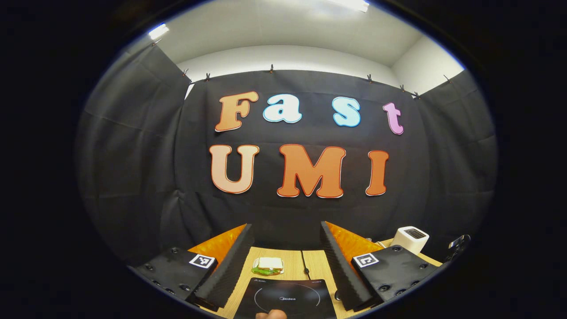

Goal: First push the handle of the pot to place it horizontally, then grasp the pot with both hands and set it on the induction cooktop.

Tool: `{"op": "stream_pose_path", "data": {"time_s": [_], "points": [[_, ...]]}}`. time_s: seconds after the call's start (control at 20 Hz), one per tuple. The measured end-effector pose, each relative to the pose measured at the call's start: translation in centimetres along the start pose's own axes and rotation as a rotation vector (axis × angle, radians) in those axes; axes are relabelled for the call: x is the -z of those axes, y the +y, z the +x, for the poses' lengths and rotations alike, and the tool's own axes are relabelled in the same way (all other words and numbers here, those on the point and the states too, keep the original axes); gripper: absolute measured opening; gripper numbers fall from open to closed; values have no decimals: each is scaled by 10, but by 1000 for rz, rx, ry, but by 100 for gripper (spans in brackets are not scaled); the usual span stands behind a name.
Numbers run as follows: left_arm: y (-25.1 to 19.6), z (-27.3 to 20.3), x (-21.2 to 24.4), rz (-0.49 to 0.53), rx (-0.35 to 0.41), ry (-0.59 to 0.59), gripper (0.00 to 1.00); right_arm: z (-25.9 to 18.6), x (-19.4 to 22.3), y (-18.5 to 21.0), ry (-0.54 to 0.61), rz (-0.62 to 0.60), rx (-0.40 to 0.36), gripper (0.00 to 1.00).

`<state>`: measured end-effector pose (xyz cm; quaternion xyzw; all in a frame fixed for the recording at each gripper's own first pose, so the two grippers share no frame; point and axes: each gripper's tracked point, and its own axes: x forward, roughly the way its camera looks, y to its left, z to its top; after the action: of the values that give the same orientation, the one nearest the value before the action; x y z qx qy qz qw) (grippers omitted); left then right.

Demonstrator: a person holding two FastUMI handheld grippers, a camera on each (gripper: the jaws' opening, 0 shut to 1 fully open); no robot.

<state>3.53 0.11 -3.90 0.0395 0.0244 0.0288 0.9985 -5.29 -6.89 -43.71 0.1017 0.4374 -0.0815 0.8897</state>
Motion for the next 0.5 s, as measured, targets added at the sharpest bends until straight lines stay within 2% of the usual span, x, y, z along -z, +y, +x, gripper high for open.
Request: {"op": "stream_pose_path", "data": {"time_s": [0.5], "points": [[-5,7,8,0,-1,19,98,9,-8,-5,-1,14,10,0]]}}
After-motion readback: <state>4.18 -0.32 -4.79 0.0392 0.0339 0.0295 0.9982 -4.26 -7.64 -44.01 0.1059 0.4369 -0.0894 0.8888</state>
